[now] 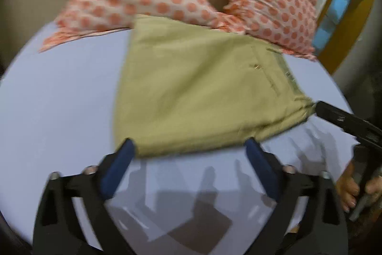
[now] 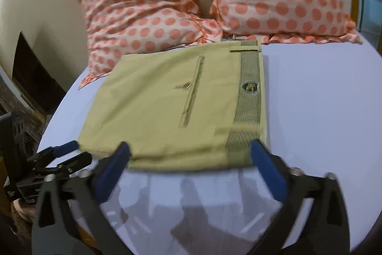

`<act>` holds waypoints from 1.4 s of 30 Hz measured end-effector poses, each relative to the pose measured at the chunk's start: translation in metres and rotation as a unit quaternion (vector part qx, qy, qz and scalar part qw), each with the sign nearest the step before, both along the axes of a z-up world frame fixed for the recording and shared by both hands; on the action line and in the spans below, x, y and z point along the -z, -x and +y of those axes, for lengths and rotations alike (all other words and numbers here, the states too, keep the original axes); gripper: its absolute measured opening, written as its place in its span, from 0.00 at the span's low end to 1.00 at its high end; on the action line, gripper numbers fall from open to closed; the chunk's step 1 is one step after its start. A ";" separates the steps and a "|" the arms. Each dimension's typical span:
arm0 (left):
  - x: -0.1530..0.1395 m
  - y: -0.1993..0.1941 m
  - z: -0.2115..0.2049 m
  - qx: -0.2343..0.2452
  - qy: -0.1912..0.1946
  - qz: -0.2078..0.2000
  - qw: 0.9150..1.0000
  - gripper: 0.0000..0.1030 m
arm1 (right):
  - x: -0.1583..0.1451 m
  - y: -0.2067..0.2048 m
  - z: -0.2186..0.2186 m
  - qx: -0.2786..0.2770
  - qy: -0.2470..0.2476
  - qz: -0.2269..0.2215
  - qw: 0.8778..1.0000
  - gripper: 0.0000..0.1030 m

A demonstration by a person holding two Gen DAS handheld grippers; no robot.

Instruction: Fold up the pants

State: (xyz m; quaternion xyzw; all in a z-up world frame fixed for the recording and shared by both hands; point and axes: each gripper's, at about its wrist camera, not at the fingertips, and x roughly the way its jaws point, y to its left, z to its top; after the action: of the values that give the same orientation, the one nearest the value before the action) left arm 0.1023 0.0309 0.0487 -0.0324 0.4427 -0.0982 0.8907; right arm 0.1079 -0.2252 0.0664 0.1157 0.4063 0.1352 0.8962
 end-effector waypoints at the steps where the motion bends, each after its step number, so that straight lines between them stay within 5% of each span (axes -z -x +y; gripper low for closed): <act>1: 0.002 0.011 0.000 -0.011 -0.016 0.001 1.000 0.97 | 0.001 0.013 0.005 -0.001 0.002 -0.006 1.000 0.99; 8: 0.029 0.032 0.004 -0.019 -0.050 0.033 0.998 0.98 | 0.033 0.026 0.053 -0.017 0.080 0.018 0.996 0.99; 15: 0.034 0.034 -0.001 -0.012 -0.084 0.022 0.996 0.98 | 0.049 0.020 0.069 0.004 0.151 0.046 0.987 0.99; 42: 0.033 0.037 0.000 -0.012 -0.082 0.013 0.996 0.98 | 0.050 0.023 0.071 0.048 0.150 0.058 0.986 0.99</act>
State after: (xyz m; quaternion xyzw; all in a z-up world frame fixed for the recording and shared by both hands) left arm 0.0654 0.0313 0.0159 0.0342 0.4604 -0.0499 0.8856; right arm 0.0854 -0.1541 0.0166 0.0074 0.4669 0.0224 0.8840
